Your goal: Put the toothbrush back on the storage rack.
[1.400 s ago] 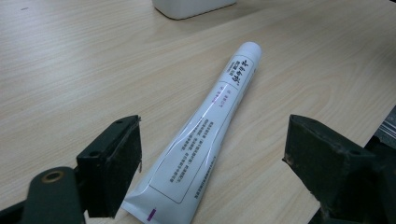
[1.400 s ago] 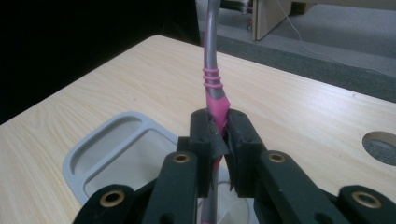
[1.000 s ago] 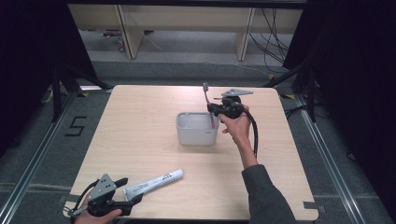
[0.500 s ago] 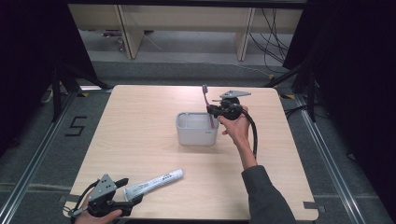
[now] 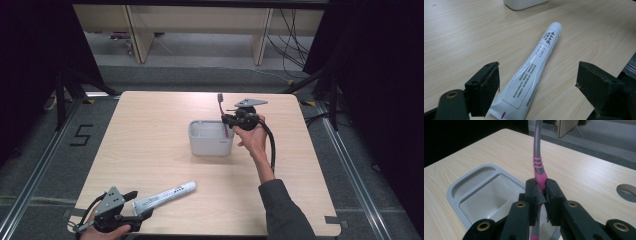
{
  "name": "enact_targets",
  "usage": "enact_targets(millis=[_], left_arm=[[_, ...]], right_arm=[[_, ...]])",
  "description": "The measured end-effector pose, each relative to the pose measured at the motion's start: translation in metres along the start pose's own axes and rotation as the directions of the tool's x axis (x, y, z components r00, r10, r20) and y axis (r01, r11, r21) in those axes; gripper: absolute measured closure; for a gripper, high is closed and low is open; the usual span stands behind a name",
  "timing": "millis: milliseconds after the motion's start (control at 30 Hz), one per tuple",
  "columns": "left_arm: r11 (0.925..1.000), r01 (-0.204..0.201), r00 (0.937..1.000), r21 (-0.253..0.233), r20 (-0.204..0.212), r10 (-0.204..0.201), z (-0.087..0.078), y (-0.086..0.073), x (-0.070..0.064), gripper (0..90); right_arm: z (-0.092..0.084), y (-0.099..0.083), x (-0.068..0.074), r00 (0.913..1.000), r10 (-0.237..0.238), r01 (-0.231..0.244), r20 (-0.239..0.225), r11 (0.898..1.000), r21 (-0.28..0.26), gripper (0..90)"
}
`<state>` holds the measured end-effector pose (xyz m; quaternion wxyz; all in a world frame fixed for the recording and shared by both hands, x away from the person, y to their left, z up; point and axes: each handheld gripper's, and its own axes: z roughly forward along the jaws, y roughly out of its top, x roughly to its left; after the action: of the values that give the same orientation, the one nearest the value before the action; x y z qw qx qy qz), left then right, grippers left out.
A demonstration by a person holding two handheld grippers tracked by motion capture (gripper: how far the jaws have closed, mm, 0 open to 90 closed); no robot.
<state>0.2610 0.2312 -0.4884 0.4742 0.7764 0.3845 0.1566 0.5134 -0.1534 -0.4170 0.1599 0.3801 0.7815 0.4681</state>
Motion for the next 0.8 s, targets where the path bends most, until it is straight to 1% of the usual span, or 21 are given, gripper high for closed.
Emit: enact_targets(millis=[133,200,233,267,300,333,367,400,433,500,533,567,600,633,667,700,733,767,800], left_arm=[[1.0,0.001,1.0,0.007,0.001,-0.001,0.0,0.0,0.0,18.4],[1.0,0.004,1.0,0.005,0.0,-0.004,0.0,0.0,0.0,18.4],[1.0,0.002,1.0,0.005,0.001,-0.002,0.0,0.0,0.0,18.4],[0.9999,-0.003,1.0,0.011,0.0,0.003,0.0,0.0,0.0,18.4],[1.0,0.004,1.0,0.003,0.0,-0.004,0.0,0.0,0.0,18.4],[1.0,0.002,1.0,0.009,-0.003,-0.002,0.0,0.0,0.0,18.4],[0.9999,-0.004,1.0,0.013,-0.003,0.005,-0.001,0.0,0.001,18.4],[1.0,0.0,1.0,0.004,0.001,0.0,0.0,0.0,0.0,18.4],[1.0,-0.001,1.0,0.007,0.0,0.001,0.0,0.0,0.0,18.4],[0.9999,0.005,1.0,0.011,-0.003,-0.005,0.0,0.0,0.0,18.4],[0.9999,0.005,1.0,0.013,-0.002,-0.005,0.0,0.0,0.0,18.4],[0.9999,0.005,1.0,0.013,-0.002,-0.005,0.0,0.0,0.0,18.5],[0.9999,0.004,1.0,0.013,-0.002,-0.004,0.0,0.0,0.0,18.5],[1.0,0.002,1.0,0.006,-0.001,-0.002,0.0,0.0,0.0,18.4],[1.0,-0.002,1.0,0.01,-0.001,0.002,0.0,0.0,0.001,18.4],[0.9999,0.001,1.0,0.014,-0.004,-0.001,-0.001,0.0,0.001,18.4],[0.9999,0.001,1.0,0.015,-0.004,-0.001,-0.001,0.0,0.001,18.4],[0.9999,0.007,1.0,0.012,-0.003,-0.007,0.0,0.0,0.0,18.4],[0.9999,0.007,1.0,0.012,-0.003,-0.007,0.0,0.0,0.0,18.4]], right_arm=[[0.0,-0.001,-0.001,1.0,-0.003,0.003,0.004,1.0,0.001,81.3],[0.0,-0.002,-0.001,1.0,0.003,-0.003,0.0,1.0,0.002,81.3],[0.0,-0.002,-0.001,1.0,-0.005,0.005,0.006,1.0,0.001,81.2],[-0.002,-0.001,0.0,0.9999,0.004,-0.005,0.013,1.0,0.01,81.0],[-0.002,-0.001,-0.001,1.0,-0.001,0.001,0.009,1.0,0.003,80.6],[-0.003,-0.002,0.0,0.9999,0.012,-0.012,0.009,1.0,0.005,80.2],[-0.003,-0.002,-0.001,0.9999,0.006,-0.006,0.009,1.0,0.0,79.7],[-0.003,-0.002,-0.001,0.9999,-0.003,0.003,0.012,1.0,-0.006,79.0],[-0.004,-0.002,-0.001,0.9998,0.015,-0.015,0.014,1.0,-0.005,76.0],[-0.005,-0.002,-0.002,0.9999,0.006,-0.006,0.01,1.0,-0.004,73.3],[-0.005,-0.003,-0.001,0.9997,0.021,-0.021,0.011,1.0,-0.004,70.5],[-0.005,-0.003,-0.001,0.9997,0.021,-0.021,0.011,1.0,-0.004,70.5],[-0.006,-0.003,-0.001,0.9998,0.013,-0.013,0.015,1.0,-0.006,66.6],[-0.008,-0.003,0.0,0.9993,0.009,-0.008,0.035,1.0,-0.017,57.4],[-0.008,-0.003,0.0,0.9993,0.009,-0.008,0.035,1.0,-0.017,57.4],[-0.012,-0.003,0.001,0.9996,0.015,-0.015,0.022,1.0,-0.014,54.6],[-0.012,-0.003,0.001,0.9996,0.015,-0.015,0.022,1.0,-0.014,54.6],[-0.017,-0.002,0.001,0.9995,-0.011,0.011,0.03,1.0,-0.023,49.8],[-0.017,-0.002,0.001,0.9995,-0.011,0.011,0.03,1.0,-0.023,49.8]])
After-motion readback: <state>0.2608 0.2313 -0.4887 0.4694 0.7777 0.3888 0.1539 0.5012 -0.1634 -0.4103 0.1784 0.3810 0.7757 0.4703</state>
